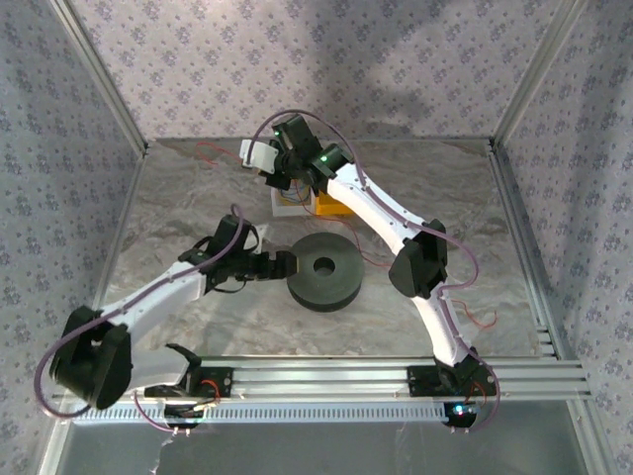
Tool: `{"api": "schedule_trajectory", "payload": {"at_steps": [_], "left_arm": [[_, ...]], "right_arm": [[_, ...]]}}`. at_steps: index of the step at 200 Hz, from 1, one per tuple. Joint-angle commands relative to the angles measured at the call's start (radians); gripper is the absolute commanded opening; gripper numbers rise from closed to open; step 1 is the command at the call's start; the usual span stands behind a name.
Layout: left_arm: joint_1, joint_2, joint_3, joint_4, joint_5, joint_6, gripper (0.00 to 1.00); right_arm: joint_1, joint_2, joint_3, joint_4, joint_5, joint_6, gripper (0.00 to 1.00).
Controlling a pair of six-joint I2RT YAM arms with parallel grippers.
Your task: Wrap the cables
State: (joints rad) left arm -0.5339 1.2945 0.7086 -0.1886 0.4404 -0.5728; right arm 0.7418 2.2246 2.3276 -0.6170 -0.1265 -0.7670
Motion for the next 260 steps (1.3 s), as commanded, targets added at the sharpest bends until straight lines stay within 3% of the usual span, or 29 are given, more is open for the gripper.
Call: {"api": "schedule_trajectory", "payload": {"at_steps": [1, 64, 94, 143, 186, 214, 260], "left_arm": [[-0.016, 0.073, -0.004, 0.169, 0.047, -0.028, 0.92], [-0.039, 0.242, -0.014, 0.438, 0.122, -0.142, 0.86], [-0.048, 0.286, -0.002, 0.466, 0.133, -0.159, 0.72], [-0.048, 0.293, 0.005, 0.429, 0.136, -0.159, 0.32], [-0.048, 0.167, 0.033, 0.172, 0.043, -0.098, 0.00], [-0.049, 0.022, 0.083, -0.123, -0.091, -0.004, 0.00], [-0.047, -0.154, 0.273, -0.654, -0.411, 0.138, 0.00]], "right_arm": [[-0.005, -0.057, -0.011, 0.010, 0.016, 0.017, 0.00], [-0.001, -0.069, -0.029, 0.011, 0.025, 0.030, 0.00], [-0.003, -0.078, -0.049, 0.011, 0.027, 0.032, 0.00], [-0.011, -0.086, -0.057, 0.011, 0.029, 0.032, 0.00], [-0.017, -0.100, -0.074, 0.011, 0.028, 0.032, 0.00], [-0.020, -0.102, -0.079, 0.045, 0.024, 0.034, 0.00], [-0.021, -0.096, -0.072, 0.055, 0.018, 0.046, 0.00]]}}
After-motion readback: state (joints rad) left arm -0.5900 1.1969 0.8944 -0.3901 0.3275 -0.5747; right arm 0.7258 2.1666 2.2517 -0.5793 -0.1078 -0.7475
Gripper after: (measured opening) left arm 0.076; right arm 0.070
